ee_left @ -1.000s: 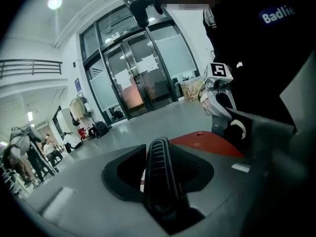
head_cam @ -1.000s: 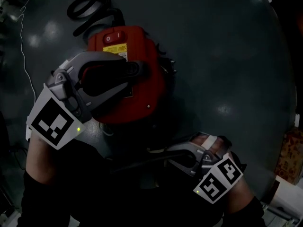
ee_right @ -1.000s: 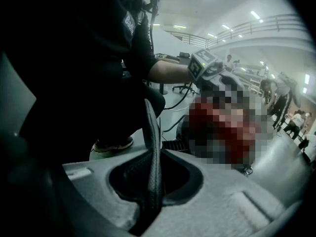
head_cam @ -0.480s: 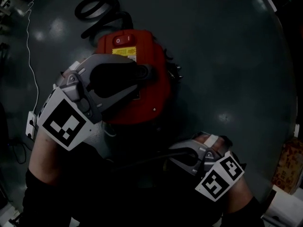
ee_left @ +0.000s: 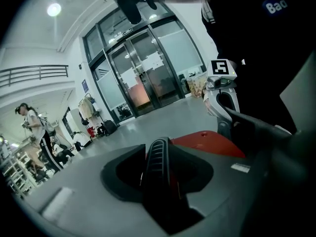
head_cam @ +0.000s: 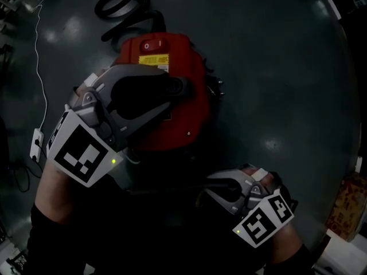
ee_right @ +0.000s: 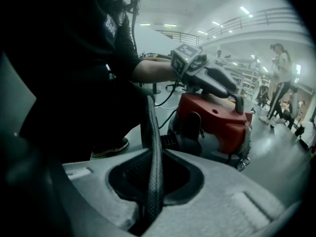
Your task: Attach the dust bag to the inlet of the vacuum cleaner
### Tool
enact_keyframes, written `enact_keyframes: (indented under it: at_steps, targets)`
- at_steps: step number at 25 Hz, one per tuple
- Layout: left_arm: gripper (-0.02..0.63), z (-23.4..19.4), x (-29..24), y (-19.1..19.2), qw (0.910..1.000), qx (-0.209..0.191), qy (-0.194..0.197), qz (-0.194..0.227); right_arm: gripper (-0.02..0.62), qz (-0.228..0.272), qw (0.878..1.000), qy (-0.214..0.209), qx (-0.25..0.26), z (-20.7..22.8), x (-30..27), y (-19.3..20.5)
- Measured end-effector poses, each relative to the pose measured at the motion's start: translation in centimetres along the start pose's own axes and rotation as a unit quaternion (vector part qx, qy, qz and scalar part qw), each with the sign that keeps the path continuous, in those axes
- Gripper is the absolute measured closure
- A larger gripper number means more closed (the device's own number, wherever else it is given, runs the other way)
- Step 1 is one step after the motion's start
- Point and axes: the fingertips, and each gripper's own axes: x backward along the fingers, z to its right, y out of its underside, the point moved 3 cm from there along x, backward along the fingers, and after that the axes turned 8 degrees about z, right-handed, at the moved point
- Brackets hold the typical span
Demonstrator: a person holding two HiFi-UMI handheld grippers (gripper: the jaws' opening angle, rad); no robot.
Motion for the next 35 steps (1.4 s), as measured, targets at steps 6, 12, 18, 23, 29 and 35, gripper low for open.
enact_keyframes:
  at_steps: [6, 12, 18, 23, 29, 35]
  targets:
    - [0.465, 0.1, 0.0, 0.0, 1.0000, 0.002, -0.001, 0.000, 0.551, -0.009, 0.999, -0.017, 0.043, 0.1, -0.9, -1.1]
    - [0.465, 0.1, -0.1, 0.0, 0.9999, -0.010, -0.003, -0.006, 0.549, -0.013, 0.999, -0.019, 0.023, 0.4, -1.2, -1.4]
    - [0.465, 0.0, 0.0, 0.0, 0.9998, -0.014, -0.008, -0.010, 0.546, 0.001, 0.998, 0.003, -0.063, 1.4, -0.6, 0.0]
    - [0.465, 0.1, -0.1, 0.1, 0.9998, -0.016, -0.011, -0.011, 0.538, -0.013, 1.000, 0.010, 0.011, 1.3, -1.0, -0.7]
    - [0.466, 0.1, 0.0, 0.1, 0.9997, -0.017, -0.011, -0.014, 0.535, -0.014, 0.998, 0.007, 0.061, 1.0, -1.2, -1.4]
    - [0.468, 0.1, -0.1, 0.1, 0.9998, -0.005, -0.011, -0.018, 0.529, 0.019, 0.992, 0.038, -0.115, 2.2, -0.8, 0.0]
